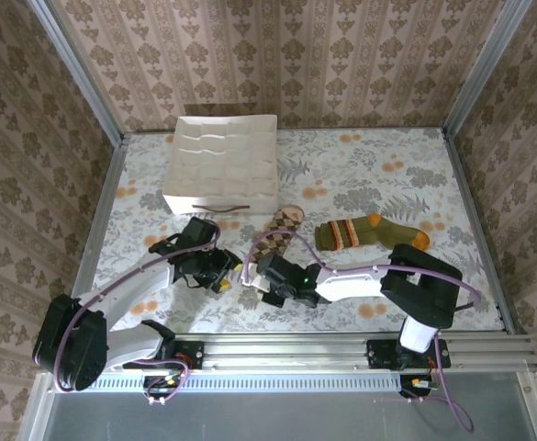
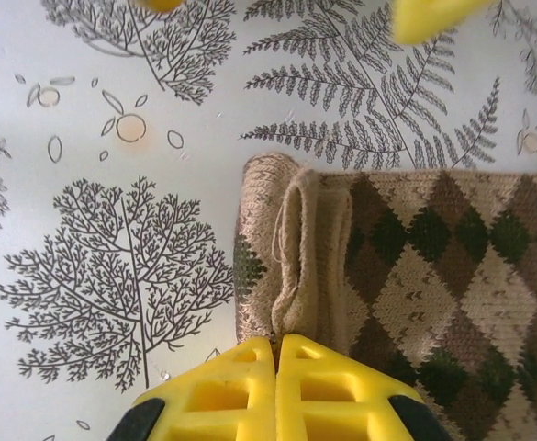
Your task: Roll the socks
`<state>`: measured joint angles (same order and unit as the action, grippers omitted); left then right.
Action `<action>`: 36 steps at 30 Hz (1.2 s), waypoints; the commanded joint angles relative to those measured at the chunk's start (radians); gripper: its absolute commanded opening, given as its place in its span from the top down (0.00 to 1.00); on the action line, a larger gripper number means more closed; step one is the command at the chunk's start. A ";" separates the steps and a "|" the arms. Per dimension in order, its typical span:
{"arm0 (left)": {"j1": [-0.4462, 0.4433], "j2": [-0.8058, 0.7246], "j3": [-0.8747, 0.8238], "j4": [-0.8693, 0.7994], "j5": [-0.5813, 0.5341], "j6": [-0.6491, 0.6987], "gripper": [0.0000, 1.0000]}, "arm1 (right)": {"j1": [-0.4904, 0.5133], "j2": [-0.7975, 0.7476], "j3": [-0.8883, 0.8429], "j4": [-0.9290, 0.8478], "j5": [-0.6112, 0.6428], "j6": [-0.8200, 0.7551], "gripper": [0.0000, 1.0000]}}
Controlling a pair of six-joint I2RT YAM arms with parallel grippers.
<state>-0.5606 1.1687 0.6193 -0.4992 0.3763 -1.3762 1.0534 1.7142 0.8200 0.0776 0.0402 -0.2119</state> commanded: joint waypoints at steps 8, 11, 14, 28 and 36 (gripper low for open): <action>-0.080 0.026 -0.077 0.205 0.010 -0.135 0.51 | -0.184 0.056 -0.005 -0.132 -0.444 0.207 1.00; -0.091 0.055 -0.090 0.272 0.012 -0.168 0.51 | -0.236 0.090 0.018 -0.142 -0.534 0.248 1.00; -0.094 0.083 -0.090 0.318 0.007 -0.188 0.51 | -0.277 0.125 0.043 -0.160 -0.608 0.286 1.00; -0.117 0.194 -0.053 0.300 0.006 -0.203 0.56 | -0.324 0.204 0.090 -0.203 -0.678 0.341 1.00; -0.121 0.259 -0.045 0.269 0.006 -0.221 0.75 | -0.327 0.199 0.088 -0.193 -0.674 0.331 1.00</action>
<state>-0.6746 1.4097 0.5652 -0.1837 0.3939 -1.5799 0.7288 1.8675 0.9241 -0.0090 -0.6899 0.1127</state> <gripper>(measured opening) 0.272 0.053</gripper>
